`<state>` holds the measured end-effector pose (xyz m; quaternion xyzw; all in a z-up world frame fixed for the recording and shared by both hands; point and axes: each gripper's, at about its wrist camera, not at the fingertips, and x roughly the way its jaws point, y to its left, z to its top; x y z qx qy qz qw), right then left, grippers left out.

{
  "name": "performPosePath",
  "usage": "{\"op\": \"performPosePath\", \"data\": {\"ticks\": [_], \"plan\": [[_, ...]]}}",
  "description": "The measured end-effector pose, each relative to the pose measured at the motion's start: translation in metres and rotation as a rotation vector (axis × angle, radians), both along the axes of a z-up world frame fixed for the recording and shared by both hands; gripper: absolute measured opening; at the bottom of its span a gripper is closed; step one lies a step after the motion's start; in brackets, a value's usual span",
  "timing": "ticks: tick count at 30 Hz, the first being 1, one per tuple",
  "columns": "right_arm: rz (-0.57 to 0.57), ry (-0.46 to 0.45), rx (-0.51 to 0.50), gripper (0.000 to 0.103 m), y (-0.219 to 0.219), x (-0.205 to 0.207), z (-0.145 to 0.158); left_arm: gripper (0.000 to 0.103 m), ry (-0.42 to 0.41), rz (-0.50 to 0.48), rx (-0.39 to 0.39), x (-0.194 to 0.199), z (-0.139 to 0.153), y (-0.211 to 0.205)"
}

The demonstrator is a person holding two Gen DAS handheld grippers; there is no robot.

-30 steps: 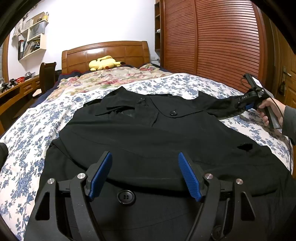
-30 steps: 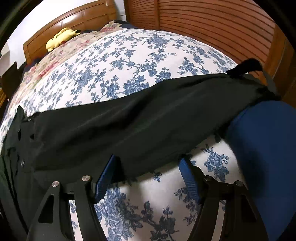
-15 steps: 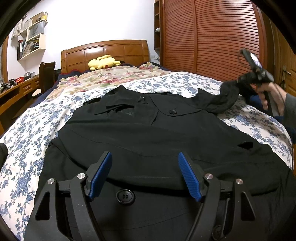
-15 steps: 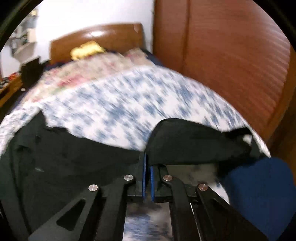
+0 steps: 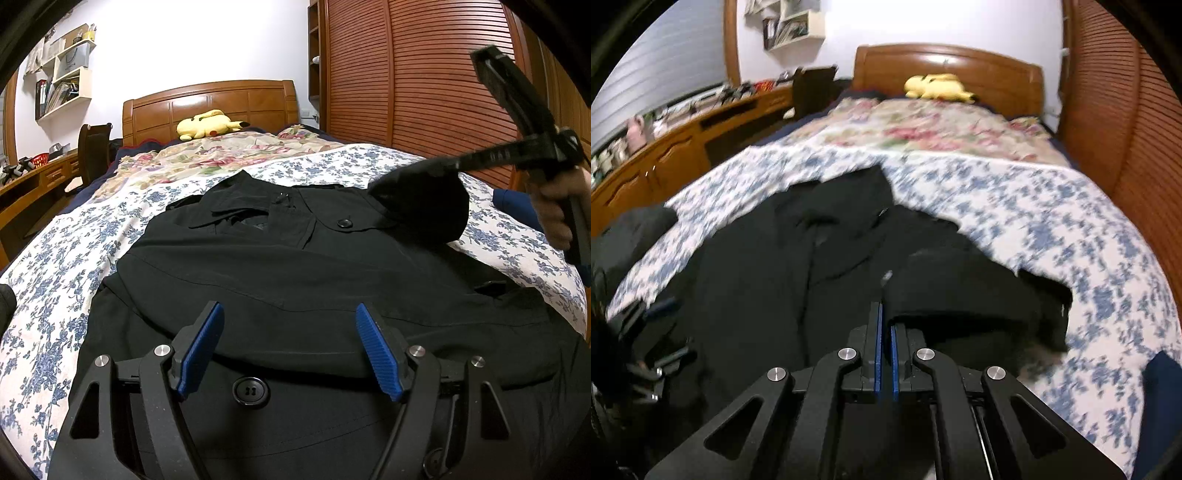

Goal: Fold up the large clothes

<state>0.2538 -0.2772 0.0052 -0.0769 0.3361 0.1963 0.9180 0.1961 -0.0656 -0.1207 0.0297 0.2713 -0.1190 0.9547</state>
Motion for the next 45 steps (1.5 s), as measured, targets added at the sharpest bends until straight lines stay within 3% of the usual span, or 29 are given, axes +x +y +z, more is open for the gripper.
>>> {"op": "performPosePath", "data": {"ticks": [8, 12, 16, 20, 24, 31, 42, 45], "plan": [[0.017, 0.150, -0.052, 0.007, 0.007, 0.022, -0.023, 0.075, 0.001, 0.000, 0.000, 0.000, 0.000, 0.000], [0.016, 0.130, -0.078, 0.013, 0.021, 0.033, -0.009, 0.075, 0.002, 0.000, 0.004, 0.000, 0.000, 0.000], [0.022, 0.067, -0.021, 0.050, 0.017, 0.030, 0.021, 0.075, 0.004, 0.000, 0.004, 0.000, -0.001, 0.000], [-0.006, -0.015, -0.051, 0.062, 0.007, 0.040, 0.045, 0.075, 0.005, -0.001, 0.003, 0.000, -0.001, 0.000], [-0.127, 0.003, -0.069, 0.064, -0.019, 0.071, 0.042, 0.075, 0.006, -0.001, 0.003, 0.000, -0.001, 0.000], [-0.301, 0.138, -0.058, 0.064, -0.059, 0.122, -0.004, 0.075, 0.007, -0.001, 0.003, 0.000, -0.001, 0.000], [-0.375, 0.306, 0.038, 0.068, -0.084, 0.165, -0.070, 0.075, 0.013, -0.002, 0.005, 0.000, -0.003, -0.001], [-0.378, 0.317, 0.054, 0.068, -0.088, 0.171, -0.079, 0.075, 0.014, -0.002, 0.002, 0.000, -0.004, -0.001]]}}
